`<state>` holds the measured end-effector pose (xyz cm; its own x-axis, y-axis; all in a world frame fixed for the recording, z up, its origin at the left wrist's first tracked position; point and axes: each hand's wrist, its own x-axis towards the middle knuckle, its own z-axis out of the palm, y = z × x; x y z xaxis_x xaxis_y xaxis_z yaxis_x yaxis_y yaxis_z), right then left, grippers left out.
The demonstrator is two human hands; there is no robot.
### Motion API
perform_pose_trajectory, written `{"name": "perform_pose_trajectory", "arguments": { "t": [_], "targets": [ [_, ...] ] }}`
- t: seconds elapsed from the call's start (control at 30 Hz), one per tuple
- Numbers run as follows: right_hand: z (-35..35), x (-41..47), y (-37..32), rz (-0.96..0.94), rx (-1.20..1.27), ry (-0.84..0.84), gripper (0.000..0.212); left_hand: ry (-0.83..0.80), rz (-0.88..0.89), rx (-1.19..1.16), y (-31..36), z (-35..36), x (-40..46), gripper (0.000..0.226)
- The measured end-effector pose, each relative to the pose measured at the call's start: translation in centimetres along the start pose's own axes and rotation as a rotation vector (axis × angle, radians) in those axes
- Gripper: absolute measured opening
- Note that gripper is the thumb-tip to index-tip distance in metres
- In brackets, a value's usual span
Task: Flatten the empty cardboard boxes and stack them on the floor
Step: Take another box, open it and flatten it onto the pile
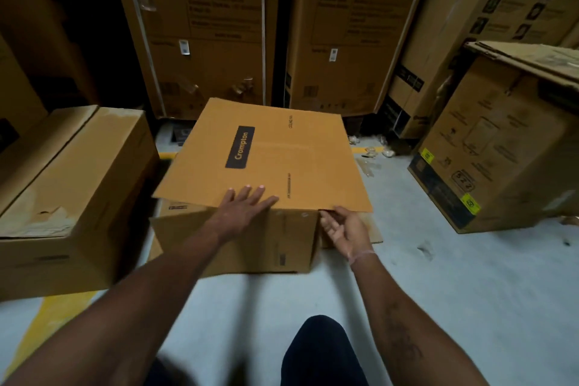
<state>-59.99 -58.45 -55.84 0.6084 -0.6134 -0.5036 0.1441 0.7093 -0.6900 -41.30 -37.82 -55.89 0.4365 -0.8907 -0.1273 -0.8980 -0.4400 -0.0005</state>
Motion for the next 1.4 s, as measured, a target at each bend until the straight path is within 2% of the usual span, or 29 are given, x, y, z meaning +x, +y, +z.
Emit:
{"name": "perform_pose_trajectory", "arguments": {
  "t": [0.07, 0.13, 0.2, 0.27, 0.33, 0.47, 0.53, 0.6, 0.63, 0.7, 0.73, 0.77, 0.83, 0.87, 0.9, 0.97, 1.07, 1.13, 1.23, 1.3, 1.4],
  "targets": [
    [1.9, -1.3, 2.4, -0.066, -0.281, -0.136, 0.011, 0.022, -0.074, -0.088, -2.3, -0.5, -0.9, 0.1],
    [3.3, -2.3, 4.2, -0.135, -0.628, -0.24, 0.023, 0.025, -0.11, -0.154, -3.2, -1.1, -1.3, 0.085],
    [4.0, -2.5, 4.9, -0.167, -0.843, -0.224, 0.023, -0.011, -0.097, -0.213, -2.7, -1.7, -1.2, 0.075],
    [4.3, -1.9, 4.8, -0.147, -0.948, -0.207, 0.018, -0.04, -0.046, -0.254, -1.7, -1.7, -0.8, 0.067],
    [4.5, -1.1, 4.4, -0.14, -1.003, -0.234, 0.021, -0.069, -0.028, -0.231, -0.7, -1.1, -0.3, 0.07],
    [5.0, 0.2, 3.7, -0.085, -1.116, -0.209, 0.022, -0.051, -0.062, -0.187, 0.6, 0.3, 0.3, 0.09],
    [5.4, 0.9, 3.4, -0.047, -1.279, -0.195, 0.024, -0.037, -0.098, -0.166, 1.4, 0.3, 0.8, 0.095],
    [5.5, 1.7, 3.4, -0.072, -1.485, -0.163, 0.039, -0.044, -0.151, -0.202, 2.7, -0.2, 1.5, 0.099],
    [5.3, 2.3, 3.2, -0.123, -1.547, -0.149, 0.046, -0.031, -0.18, -0.23, 3.5, -0.4, 1.9, 0.1],
    [5.0, 3.8, 2.6, -0.31, -1.741, -0.228, 0.056, 0.016, -0.251, -0.288, 5.1, -1.0, 2.4, 0.1],
    [4.8, 4.1, 2.1, -0.446, -1.741, -0.203, 0.061, 0.044, -0.287, -0.313, 5.6, -1.1, 2.6, 0.093],
    [4.7, 4.3, 1.5, -0.66, -1.746, -0.18, 0.065, 0.078, -0.321, -0.334, 5.9, -1.0, 2.9, 0.082],
    [5.2, 5.0, 0.7, -0.962, -1.745, -0.244, 0.057, 0.19, -0.342, -0.441, 5.7, -0.4, 3.3, 0.062],
    [5.6, 5.6, 0.5, -0.999, -1.664, -0.265, 0.048, 0.242, -0.318, -0.533, 5.2, 0.0, 3.4, 0.061],
    [6.3, 6.2, 0.1, -0.98, -1.541, -0.255, 0.04, 0.289, -0.308, -0.68, 4.7, 0.4, 3.3, 0.061],
    [7.6, 6.4, -0.3, -0.762, -1.22, -0.194, 0.029, 0.353, -0.353, -0.949, 3.9, 1.1, 2.9, 0.055],
    [8.4, 7.0, 0.2, -0.375, -0.987, -0.179, 0.029, 0.366, -0.406, -1.06, 3.9, 1.4, 2.6, 0.064],
    [7.8, 7.1, 0.9, -0.235, -0.937, -0.19, 0.029, 0.332, -0.397, -1.098, 3.9, 1.2, 2.5, 0.057],
    [6.9, 7.1, 0.4, -0.22, -1.161, -0.159, 0.022, 0.262, -0.372, -1.127, 3.3, 0.4, 2.0, 0.041],
    [6.3, 6.8, -1.2, -0.225, -1.379, -0.175, 0.025, 0.234, -0.346, -1.13, 3.1, 0.2, 1.9, 0.046],
    [4.8, 6.4, -2.5, -0.261, -1.731, -0.343, 0.022, 0.248, -0.339, -1.085, 3.3, -0.1, 2.2, 0.052]
  ]
}}
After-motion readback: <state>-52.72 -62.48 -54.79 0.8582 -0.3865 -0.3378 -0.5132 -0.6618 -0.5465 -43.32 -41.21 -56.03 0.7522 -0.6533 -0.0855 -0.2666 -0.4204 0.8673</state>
